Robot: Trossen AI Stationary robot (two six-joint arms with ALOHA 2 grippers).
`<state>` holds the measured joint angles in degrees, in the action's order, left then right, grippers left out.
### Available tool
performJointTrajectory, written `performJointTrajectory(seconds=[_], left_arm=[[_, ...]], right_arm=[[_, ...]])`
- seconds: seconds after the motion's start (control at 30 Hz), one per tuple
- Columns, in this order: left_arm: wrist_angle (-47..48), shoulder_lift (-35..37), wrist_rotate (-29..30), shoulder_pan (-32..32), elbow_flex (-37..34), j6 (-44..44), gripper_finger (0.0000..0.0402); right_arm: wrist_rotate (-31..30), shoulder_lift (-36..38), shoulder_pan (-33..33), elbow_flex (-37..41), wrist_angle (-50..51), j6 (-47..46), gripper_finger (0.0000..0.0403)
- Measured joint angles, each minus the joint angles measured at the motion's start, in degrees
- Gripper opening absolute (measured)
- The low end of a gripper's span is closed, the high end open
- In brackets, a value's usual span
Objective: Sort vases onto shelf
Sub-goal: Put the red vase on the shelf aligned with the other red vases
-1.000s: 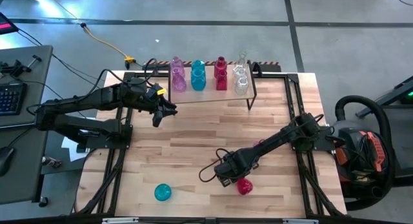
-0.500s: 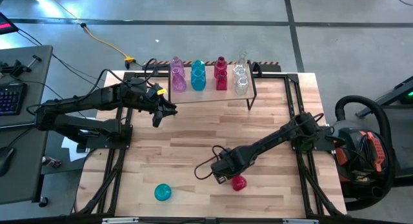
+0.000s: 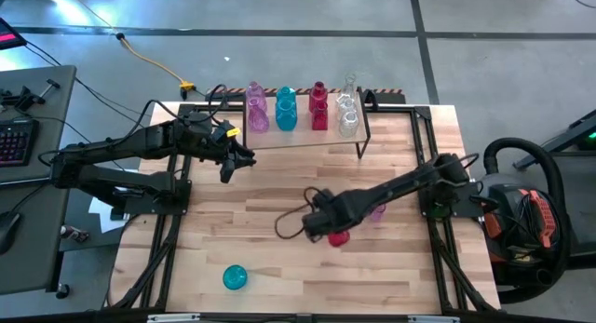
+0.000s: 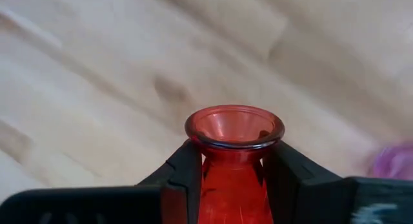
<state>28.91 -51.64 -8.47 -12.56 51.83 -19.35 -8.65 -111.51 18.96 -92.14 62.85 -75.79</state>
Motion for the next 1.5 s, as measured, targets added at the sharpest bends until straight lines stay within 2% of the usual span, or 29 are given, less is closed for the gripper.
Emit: performJointTrajectory(seconds=[0.3,0.67,0.9,1.23,1.5], left_arm=[[0.0,0.0,-0.4,0.0,0.0,-0.1,0.0131],[0.0,0.0,-0.4,0.0,0.0,0.0,0.0131],[0.0,0.0,-0.4,0.0,0.0,1.0,0.0131],[0.0,0.0,-0.4,-0.1,0.0,1.1,0.0131],[0.0,0.0,-0.4,-0.1,0.0,1.8,0.0131]], right_arm=[[-16.1,8.4,-5.9,0.0,-0.4,6.4,0.0096],[-30.7,13.4,-11.7,0.0,-7.1,14.6,0.0096],[-31.0,15.9,-17.7,0.0,-15.9,26.8,0.0096],[-30.4,23.1,-24.6,0.0,-25.9,42.5,0.0096],[-31.3,28.1,-27.8,0.0,-40.7,59.0,0.0100]])
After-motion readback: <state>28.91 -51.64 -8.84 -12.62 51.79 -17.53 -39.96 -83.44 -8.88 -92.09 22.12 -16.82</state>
